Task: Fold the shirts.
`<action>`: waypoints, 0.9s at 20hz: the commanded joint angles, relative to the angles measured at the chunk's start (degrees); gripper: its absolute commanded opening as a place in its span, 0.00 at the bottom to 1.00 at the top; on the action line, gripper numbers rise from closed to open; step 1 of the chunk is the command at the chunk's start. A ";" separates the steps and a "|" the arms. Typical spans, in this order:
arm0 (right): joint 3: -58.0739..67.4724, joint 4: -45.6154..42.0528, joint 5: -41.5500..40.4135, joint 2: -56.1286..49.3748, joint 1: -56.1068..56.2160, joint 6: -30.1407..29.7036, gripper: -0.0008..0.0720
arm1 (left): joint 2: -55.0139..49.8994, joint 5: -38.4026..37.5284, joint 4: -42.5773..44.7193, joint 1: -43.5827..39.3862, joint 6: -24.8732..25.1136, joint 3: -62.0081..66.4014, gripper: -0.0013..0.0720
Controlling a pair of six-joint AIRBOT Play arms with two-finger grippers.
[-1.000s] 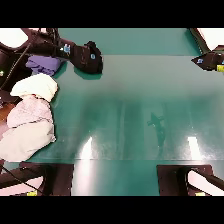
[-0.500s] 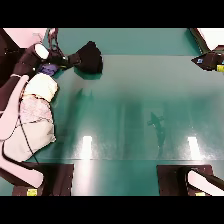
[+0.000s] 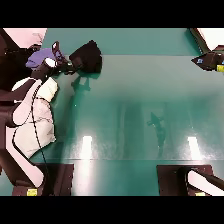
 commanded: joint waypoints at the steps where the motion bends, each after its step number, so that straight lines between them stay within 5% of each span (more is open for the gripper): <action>1: 0.04 0.02 0.04 0.00 0.04 0.00 0.03 | -0.59 0.92 -1.46 0.13 0.90 3.87 0.16; 2: 0.07 0.02 -0.13 0.20 0.04 0.02 0.03 | -0.52 -2.45 -1.44 0.13 1.22 6.40 0.05; 8: 7.48 -0.55 -2.99 4.57 -0.09 0.02 0.03 | 7.96 -28.26 -1.57 -1.57 9.70 26.08 0.05; 12: 16.94 -0.55 -2.51 6.29 -0.09 0.02 0.03 | 23.76 -37.73 -1.90 -7.87 14.80 26.03 0.05; 18: 25.03 -0.55 4.13 6.64 -0.09 0.02 0.03 | 38.16 -48.30 -1.03 -18.69 15.37 16.37 0.05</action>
